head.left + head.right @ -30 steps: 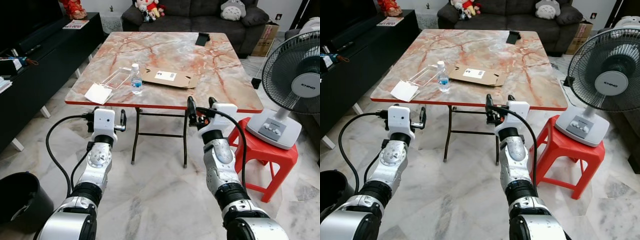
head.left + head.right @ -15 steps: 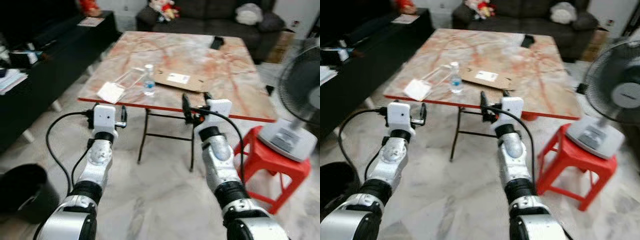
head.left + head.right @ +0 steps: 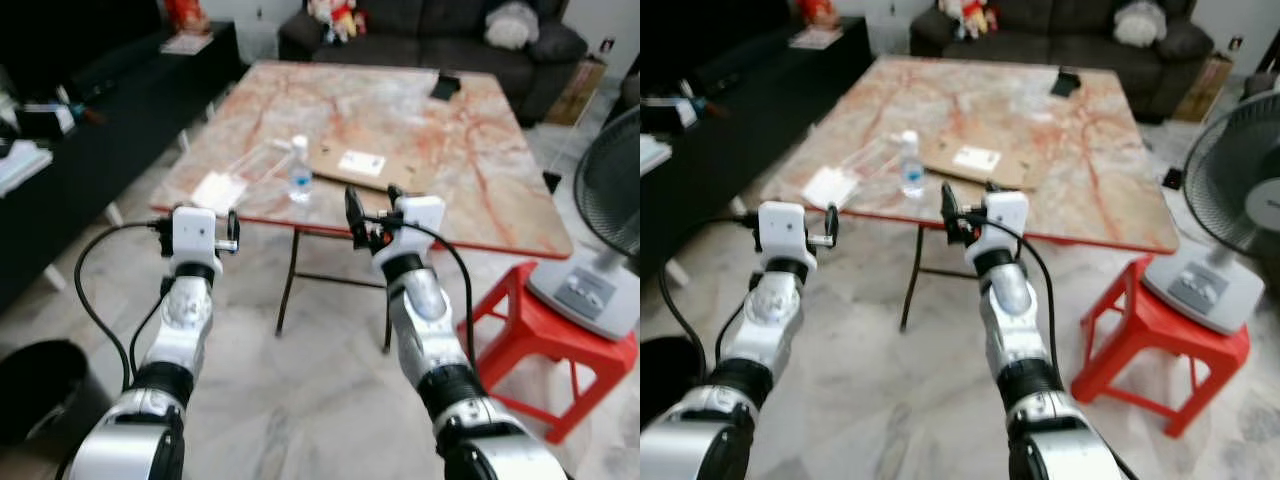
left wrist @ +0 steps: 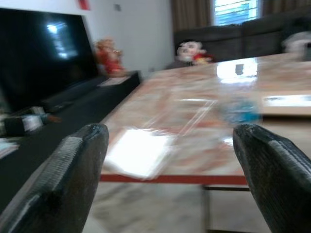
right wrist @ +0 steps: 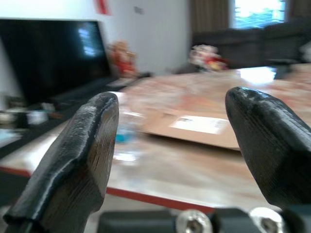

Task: Picking trash to rubbish bin

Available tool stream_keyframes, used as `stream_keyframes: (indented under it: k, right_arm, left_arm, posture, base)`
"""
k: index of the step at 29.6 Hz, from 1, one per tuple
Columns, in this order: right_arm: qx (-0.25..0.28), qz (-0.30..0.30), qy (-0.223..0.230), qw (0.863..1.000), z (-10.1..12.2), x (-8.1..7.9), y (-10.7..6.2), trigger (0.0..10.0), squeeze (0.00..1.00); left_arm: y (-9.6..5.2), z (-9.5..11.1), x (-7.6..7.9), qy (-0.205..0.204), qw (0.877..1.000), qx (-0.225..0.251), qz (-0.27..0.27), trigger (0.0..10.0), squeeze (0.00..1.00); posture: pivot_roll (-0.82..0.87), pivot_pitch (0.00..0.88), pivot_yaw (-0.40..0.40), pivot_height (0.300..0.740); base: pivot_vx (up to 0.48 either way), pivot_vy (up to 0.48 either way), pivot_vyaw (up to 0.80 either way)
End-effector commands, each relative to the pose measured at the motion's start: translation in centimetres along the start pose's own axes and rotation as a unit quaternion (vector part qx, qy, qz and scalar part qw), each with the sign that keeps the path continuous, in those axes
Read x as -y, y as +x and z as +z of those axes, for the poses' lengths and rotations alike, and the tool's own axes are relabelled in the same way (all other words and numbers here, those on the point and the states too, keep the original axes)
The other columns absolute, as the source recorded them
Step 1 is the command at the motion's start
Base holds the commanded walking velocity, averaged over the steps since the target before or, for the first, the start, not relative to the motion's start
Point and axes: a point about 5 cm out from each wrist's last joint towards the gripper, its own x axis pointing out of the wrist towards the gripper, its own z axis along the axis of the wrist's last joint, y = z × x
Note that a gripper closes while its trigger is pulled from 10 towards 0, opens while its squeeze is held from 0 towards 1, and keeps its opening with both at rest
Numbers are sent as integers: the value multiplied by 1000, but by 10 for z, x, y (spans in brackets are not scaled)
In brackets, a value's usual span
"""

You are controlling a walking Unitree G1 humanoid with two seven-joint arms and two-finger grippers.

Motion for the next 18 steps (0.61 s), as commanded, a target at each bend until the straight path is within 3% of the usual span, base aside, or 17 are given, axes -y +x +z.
stream_keyframes:
  k: [1, 4, 8, 18]
  right_arm:
    - [15, 4, 11, 1000, 7, -6, 5, 10000, 0]
    - [23, 5, -17, 1000, 9, -5, 4, 10000, 0]
    - [25, 3, 4, 1000, 9, -5, 4, 10000, 0]
    - [29, 5, 4, 1000, 11, -6, 5, 10000, 0]
  left_arm:
    - [3, 4, -6, 3, 1000, 8, 5, 10000, 0]
    - [3, 5, -6, 2, 1000, 9, 4, 10000, 0]
    - [4, 6, -7, 3, 1000, 11, 5, 10000, 0]
    - [4, 8, -6, 2, 1000, 15, 3, 10000, 0]
  posture:
    - [-21, 0, -13, 740]
    - [-21, 0, -13, 740]
    - [-21, 0, -13, 740]
    - [-20, 0, -12, 740]
  base:
    - [322, 0, -800]
    - [330, 0, 0]
    - [329, 0, 0]
    - [328, 0, 0]
